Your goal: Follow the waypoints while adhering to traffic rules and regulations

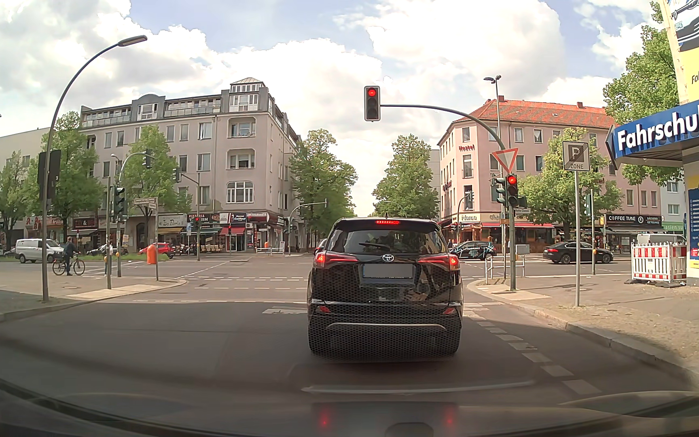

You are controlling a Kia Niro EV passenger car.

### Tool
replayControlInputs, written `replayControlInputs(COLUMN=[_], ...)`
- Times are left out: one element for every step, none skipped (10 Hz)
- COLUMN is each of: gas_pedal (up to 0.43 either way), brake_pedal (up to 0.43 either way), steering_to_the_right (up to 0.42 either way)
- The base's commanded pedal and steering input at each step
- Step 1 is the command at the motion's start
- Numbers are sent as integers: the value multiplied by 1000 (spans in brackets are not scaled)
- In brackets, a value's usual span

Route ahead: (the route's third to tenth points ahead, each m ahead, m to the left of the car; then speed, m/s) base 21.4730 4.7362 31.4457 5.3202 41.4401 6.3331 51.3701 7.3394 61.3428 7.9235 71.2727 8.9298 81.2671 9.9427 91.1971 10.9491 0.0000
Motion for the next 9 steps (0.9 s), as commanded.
replayControlInputs(gas_pedal=[0,0,0,0,0,0,0,0,0], brake_pedal=[372,372,372,372,372,372,372,372,372], steering_to_the_right=[-11,-11,-11,-11,-11,-11,-11,-11,-11])
